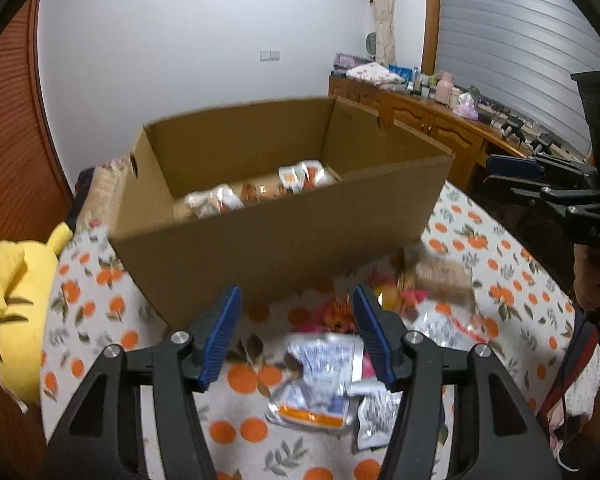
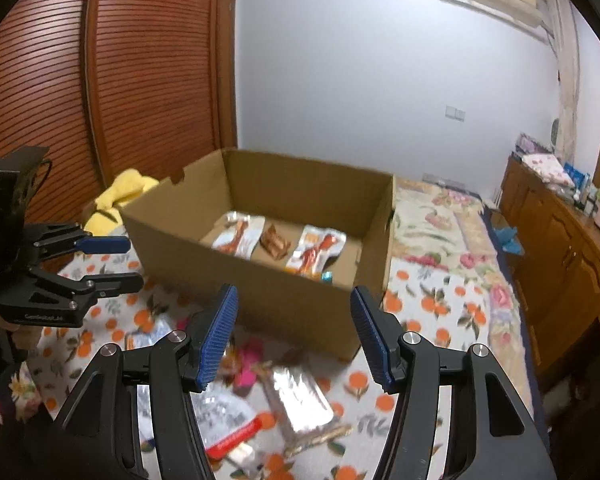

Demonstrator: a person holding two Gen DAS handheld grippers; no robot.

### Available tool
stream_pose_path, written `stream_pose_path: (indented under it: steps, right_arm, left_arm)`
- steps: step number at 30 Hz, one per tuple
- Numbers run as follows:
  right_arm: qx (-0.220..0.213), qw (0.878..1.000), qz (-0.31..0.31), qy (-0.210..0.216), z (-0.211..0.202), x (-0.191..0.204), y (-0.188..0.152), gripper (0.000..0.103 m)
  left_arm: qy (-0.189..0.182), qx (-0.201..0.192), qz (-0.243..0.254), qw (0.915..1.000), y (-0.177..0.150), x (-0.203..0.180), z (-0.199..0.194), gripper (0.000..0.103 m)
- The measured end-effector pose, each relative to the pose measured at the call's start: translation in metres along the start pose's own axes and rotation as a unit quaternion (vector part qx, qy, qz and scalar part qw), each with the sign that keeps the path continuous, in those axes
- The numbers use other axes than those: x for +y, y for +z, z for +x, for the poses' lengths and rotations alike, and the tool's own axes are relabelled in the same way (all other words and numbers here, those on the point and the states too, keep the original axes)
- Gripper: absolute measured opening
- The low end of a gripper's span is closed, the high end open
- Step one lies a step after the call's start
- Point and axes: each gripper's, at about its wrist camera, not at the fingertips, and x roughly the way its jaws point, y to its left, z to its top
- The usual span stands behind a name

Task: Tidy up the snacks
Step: 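Move both open tools back toward the remaining snack pile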

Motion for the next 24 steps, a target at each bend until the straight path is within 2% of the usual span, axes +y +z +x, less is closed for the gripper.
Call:
stream_pose_path:
  steps: [9,15,24]
  right_arm:
    - [0.054,0.999,0.008,0.006,0.028,-0.004,-0.040,0.060]
    - [0.088,0.996,0.013,0.005,0.053,-0.009,-0.059,0.060]
    - [0.116,0.993,0.010,-0.004,0.073,-0.016,-0.068,0.061]
  left_arm:
    - [0.000,0.046,-0.021,0.9987,-0.041,-0.002,0.028,0.059]
    - [0.001,0.062,-0.023,0.9978,-0.048,-0.004,0.038,0.059]
    - [-0.003,0.084,-0.018,0.9963,-0.050,-0.005,0.049,0.060]
